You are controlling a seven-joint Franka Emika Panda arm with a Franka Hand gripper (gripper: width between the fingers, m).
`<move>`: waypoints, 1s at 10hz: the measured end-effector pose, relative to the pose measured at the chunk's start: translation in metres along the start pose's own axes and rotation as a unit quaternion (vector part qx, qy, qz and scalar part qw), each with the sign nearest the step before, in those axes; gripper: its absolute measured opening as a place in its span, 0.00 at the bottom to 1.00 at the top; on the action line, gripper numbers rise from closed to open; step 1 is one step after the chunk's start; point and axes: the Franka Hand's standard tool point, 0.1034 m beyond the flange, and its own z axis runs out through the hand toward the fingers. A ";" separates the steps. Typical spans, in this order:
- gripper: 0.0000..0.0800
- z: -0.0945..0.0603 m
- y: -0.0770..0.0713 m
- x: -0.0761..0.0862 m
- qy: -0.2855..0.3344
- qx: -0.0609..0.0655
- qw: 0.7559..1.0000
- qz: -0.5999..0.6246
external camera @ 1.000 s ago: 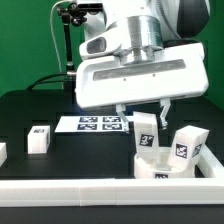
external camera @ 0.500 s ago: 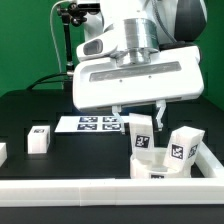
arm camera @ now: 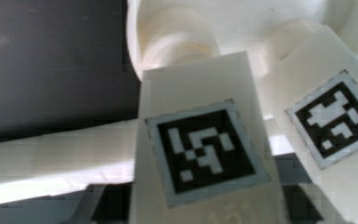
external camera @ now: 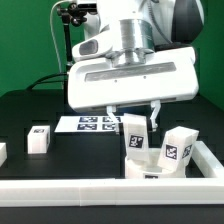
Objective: Assemble stool
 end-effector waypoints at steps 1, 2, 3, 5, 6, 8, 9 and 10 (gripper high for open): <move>0.41 0.000 0.000 0.000 0.003 0.001 1.000 0.002; 0.41 0.000 0.001 0.000 0.003 0.001 1.000 0.002; 0.41 0.000 0.003 0.001 0.008 0.000 1.000 0.003; 0.54 0.000 0.004 0.001 0.010 -0.001 1.000 0.003; 0.54 0.000 0.004 0.002 0.010 -0.001 1.000 0.003; 0.78 0.000 0.002 0.001 0.008 0.000 1.000 0.002; 0.78 0.000 0.001 0.002 0.008 0.001 1.000 0.002; 0.81 -0.001 0.000 0.003 0.003 0.003 1.000 0.002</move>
Offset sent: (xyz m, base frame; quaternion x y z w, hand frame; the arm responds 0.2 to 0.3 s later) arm -0.0033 0.0058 -0.0091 0.0207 0.0075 0.0217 0.9995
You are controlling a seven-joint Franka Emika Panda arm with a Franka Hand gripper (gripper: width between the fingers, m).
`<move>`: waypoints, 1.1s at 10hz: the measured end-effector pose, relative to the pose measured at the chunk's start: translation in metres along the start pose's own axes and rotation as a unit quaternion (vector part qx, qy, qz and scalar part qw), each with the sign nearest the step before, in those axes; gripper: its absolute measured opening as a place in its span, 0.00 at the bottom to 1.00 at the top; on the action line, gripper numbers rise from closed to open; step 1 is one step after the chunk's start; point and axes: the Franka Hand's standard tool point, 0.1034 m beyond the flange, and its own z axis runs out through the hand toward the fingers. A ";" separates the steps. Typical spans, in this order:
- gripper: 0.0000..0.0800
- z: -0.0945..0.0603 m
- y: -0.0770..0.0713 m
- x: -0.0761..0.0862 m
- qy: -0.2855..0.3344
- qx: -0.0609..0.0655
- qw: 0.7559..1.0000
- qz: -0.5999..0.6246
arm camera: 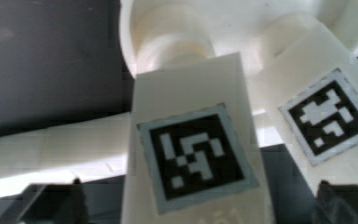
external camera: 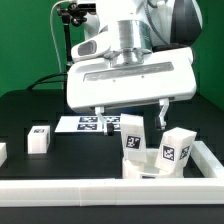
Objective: Assemble stool
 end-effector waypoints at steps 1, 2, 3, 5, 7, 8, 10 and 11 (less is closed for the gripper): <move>0.81 -0.003 -0.002 0.003 -0.010 0.003 1.000 0.000; 0.81 -0.007 -0.002 0.008 -0.015 0.005 1.000 0.000; 0.81 -0.012 -0.003 0.013 -0.025 0.009 1.000 -0.001; 0.81 -0.020 -0.005 0.020 -0.032 0.012 0.999 -0.002; 0.81 -0.017 -0.006 0.016 -0.045 0.015 0.999 -0.001; 0.81 -0.017 -0.006 0.017 -0.044 0.015 0.999 -0.001; 0.81 -0.015 -0.006 0.008 -0.095 0.023 0.995 -0.001; 0.81 -0.018 -0.006 0.012 -0.136 0.032 0.990 0.001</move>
Offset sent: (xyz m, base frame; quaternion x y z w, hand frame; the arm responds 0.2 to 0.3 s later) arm 0.0033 -0.0061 0.0277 0.0037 -0.0388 -0.0100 0.9992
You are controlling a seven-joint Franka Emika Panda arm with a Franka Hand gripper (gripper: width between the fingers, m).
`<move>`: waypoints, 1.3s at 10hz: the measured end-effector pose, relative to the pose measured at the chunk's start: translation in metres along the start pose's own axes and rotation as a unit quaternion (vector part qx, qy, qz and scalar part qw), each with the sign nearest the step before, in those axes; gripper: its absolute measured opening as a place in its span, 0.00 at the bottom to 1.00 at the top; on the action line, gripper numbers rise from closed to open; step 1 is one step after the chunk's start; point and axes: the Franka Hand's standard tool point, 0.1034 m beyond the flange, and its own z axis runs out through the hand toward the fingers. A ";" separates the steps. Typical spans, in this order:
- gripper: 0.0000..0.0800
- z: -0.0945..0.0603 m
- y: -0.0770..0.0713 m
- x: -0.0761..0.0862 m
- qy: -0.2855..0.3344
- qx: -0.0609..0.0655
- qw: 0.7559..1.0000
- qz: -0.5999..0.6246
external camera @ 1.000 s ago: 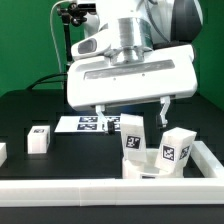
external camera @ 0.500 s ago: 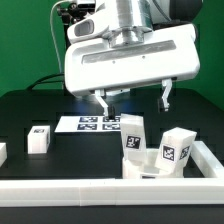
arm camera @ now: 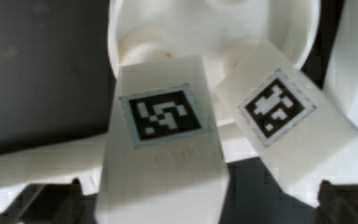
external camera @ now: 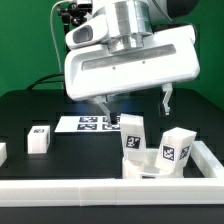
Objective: Assemble stool
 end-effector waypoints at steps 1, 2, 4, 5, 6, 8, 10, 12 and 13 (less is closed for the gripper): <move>0.81 -0.003 0.002 0.006 -0.024 0.003 1.000 -0.006; 0.81 -0.004 0.005 0.006 -0.042 0.005 0.999 -0.012; 0.81 -0.006 0.002 0.002 -0.121 0.021 0.992 -0.013; 0.81 -0.005 0.000 0.002 -0.136 0.026 0.990 -0.013; 0.81 -0.005 0.000 0.003 -0.134 0.027 0.991 -0.015; 0.81 -0.005 0.000 0.007 -0.125 0.020 0.988 -0.092; 0.81 -0.004 0.005 0.014 -0.109 0.016 0.960 -0.257; 0.81 -0.004 0.006 0.014 -0.108 0.023 0.942 -0.318; 0.81 -0.004 0.006 0.014 -0.108 0.026 0.933 -0.342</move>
Offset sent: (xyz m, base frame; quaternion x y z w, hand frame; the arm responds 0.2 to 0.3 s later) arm 0.0041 -0.0015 -0.0001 -0.0126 -0.1711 -0.0190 0.9850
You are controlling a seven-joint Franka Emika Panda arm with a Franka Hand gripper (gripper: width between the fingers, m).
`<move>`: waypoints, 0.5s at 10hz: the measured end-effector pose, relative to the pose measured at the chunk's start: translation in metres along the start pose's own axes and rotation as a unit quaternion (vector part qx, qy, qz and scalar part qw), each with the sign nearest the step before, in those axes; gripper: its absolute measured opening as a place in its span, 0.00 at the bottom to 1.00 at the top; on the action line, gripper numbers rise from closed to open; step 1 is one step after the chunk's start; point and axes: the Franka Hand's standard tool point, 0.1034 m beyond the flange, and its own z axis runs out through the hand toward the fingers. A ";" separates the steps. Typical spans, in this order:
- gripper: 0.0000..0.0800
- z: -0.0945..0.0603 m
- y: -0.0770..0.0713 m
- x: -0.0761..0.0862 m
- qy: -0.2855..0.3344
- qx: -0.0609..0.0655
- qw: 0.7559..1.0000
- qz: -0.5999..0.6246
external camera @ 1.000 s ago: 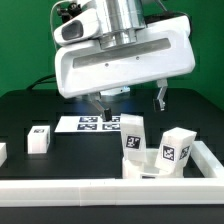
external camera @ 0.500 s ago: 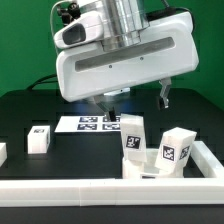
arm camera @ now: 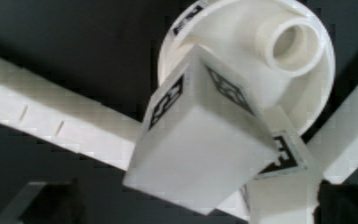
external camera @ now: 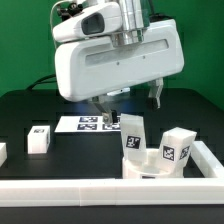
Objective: Assemble stool
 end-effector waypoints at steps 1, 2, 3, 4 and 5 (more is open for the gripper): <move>0.81 0.000 0.000 0.000 0.000 0.000 1.000 -0.022; 0.81 0.000 0.001 -0.001 -0.002 -0.002 0.997 -0.075; 0.81 0.002 0.001 -0.002 -0.003 -0.008 0.990 -0.143; 0.81 0.004 0.000 -0.002 -0.010 -0.011 0.980 -0.201; 0.81 0.007 -0.001 -0.002 -0.017 -0.014 0.965 -0.261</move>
Offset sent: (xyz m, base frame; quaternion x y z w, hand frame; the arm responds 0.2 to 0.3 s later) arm 0.0018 0.0080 -0.0035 -0.0273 0.0002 -0.2678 0.9631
